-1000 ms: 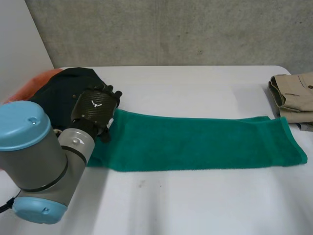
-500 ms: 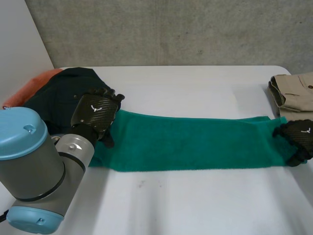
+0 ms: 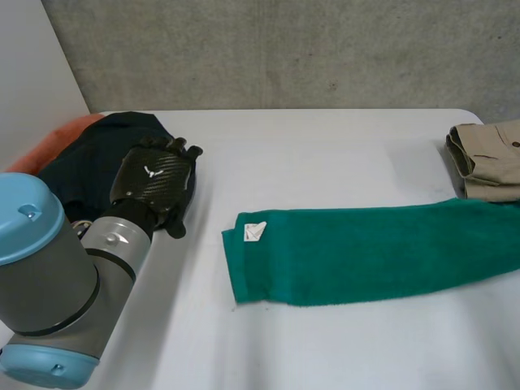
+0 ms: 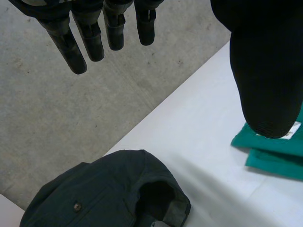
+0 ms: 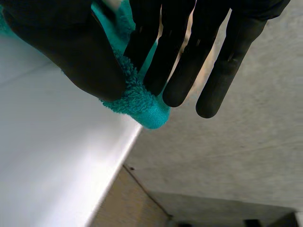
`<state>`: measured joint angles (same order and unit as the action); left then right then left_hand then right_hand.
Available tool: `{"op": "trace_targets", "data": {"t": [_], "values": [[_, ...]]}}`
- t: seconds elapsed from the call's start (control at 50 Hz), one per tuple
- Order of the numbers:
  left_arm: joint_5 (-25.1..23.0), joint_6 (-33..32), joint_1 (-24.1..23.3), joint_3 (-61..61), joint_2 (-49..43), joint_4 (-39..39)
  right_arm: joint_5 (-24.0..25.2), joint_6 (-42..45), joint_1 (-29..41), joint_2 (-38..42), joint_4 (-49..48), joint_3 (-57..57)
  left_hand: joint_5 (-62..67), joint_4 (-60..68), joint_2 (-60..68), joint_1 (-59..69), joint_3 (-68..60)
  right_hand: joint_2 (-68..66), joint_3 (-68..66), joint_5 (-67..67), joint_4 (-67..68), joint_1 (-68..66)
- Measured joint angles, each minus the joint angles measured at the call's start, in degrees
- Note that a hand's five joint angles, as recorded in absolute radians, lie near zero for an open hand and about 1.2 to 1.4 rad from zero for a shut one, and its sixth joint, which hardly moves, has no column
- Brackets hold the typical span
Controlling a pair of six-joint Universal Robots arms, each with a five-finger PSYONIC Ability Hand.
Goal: Fold the laundry.
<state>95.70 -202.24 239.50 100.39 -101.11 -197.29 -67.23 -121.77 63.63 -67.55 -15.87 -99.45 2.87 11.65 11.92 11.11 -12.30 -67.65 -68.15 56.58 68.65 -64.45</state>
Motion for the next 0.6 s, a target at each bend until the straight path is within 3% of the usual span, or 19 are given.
{"op": "trace_targets", "data": {"t": [0.1,0.26,0.38,0.46,0.5,0.52,0.6], "values": [[0.16,0.00,0.25,0.45,0.96,0.15,1.37,-0.14,8.06,-4.96,0.94,0.11,0.00,0.00,0.00,0.00,0.00,0.00,-0.17,0.51,0.01,0.00],[0.44,0.01,0.91,0.66,2.94,0.32,7.49,-7.48,32.40,-8.80,-2.23,-0.52,0.00,0.00,0.00,0.00,0.00,0.00,-0.26,0.51,0.01,0.00],[0.45,0.02,1.10,0.74,3.79,0.48,12.31,-10.42,50.00,-5.81,-5.67,-1.31,0.00,0.00,0.00,0.00,0.00,0.00,-0.26,0.67,0.02,0.00],[0.36,0.05,0.92,0.73,3.50,0.48,13.42,-10.26,57.93,-0.44,-6.83,-1.35,0.00,0.00,0.00,0.00,0.00,0.45,0.22,0.55,-0.12,0.35],[0.31,0.04,0.80,0.67,3.18,0.45,13.43,-10.23,59.46,1.02,-7.01,-1.34,0.00,0.00,0.00,0.00,0.00,8.41,8.29,-7.61,-8.58,7.36],[0.27,0.03,0.68,0.58,2.90,0.41,13.15,-10.35,60.62,2.28,-7.16,-1.33,0.00,0.00,0.00,0.00,0.00,23.76,23.10,-21.58,-23.31,22.40],[0.12,0.00,0.01,-0.18,1.47,0.21,10.22,-12.49,60.86,3.17,-7.05,-1.28,0.00,0.00,0.00,0.00,0.00,52.80,52.64,-51.78,-53.02,50.17]]}}
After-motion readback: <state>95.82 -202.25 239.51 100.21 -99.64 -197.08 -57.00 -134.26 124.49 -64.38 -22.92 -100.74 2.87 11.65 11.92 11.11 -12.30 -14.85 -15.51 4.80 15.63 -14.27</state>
